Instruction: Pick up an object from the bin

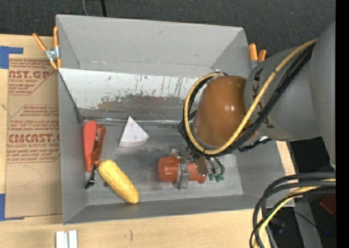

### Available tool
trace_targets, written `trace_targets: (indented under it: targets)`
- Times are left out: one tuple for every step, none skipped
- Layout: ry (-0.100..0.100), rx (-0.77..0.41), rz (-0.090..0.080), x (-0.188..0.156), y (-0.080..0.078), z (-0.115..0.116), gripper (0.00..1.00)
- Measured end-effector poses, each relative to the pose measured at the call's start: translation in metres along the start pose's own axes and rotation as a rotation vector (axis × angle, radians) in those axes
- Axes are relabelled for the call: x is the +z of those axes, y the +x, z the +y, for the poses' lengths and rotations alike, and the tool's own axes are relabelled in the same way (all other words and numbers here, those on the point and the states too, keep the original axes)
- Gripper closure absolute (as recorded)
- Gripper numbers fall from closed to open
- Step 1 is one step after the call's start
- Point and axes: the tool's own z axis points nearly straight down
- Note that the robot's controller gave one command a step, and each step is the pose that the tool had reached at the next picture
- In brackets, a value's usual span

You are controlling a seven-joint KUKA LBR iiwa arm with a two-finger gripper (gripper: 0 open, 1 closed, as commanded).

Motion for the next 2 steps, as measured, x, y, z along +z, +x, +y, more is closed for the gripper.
trace_targets:
  targets:
    - [0.000,0.000,0.000,-0.0086,0.0000,0.0001,1.00]
    - [0.000,0.000,0.000,-0.0136,0.0000,0.0002,1.00]
